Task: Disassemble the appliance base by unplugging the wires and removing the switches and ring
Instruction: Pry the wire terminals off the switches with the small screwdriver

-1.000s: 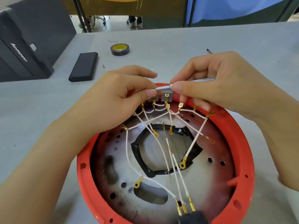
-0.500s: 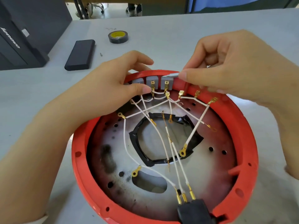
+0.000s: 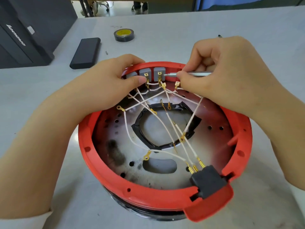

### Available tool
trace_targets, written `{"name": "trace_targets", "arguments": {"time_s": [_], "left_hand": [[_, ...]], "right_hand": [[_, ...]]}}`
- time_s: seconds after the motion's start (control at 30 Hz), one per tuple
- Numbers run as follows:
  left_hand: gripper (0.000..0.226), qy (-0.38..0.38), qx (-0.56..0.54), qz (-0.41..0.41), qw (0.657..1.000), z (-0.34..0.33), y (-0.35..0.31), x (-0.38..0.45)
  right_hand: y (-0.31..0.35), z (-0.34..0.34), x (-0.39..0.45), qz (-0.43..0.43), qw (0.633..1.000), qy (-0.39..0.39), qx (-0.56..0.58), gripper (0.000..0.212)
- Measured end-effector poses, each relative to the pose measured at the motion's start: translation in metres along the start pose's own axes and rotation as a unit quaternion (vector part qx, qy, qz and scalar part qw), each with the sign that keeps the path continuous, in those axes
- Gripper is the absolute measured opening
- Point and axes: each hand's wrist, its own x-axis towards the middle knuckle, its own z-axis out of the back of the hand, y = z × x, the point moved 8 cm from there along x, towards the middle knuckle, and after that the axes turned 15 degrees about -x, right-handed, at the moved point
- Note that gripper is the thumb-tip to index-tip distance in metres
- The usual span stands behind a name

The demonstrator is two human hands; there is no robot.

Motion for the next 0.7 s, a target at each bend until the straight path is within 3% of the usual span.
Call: {"name": "trace_targets", "arguments": {"time_s": [0.23,0.7], "left_hand": [[0.029,-0.009,0.043,-0.009,0.999,0.000,-0.001,0.001],[0.030,-0.015,0.060,-0.019,0.998,-0.001,-0.003,0.000]], "right_hand": [[0.005,0.003,0.001,0.007,0.997,-0.040,-0.064,0.012],[0.002,-0.011,0.009,0.016,0.998,0.014,-0.052,0.011]]}}
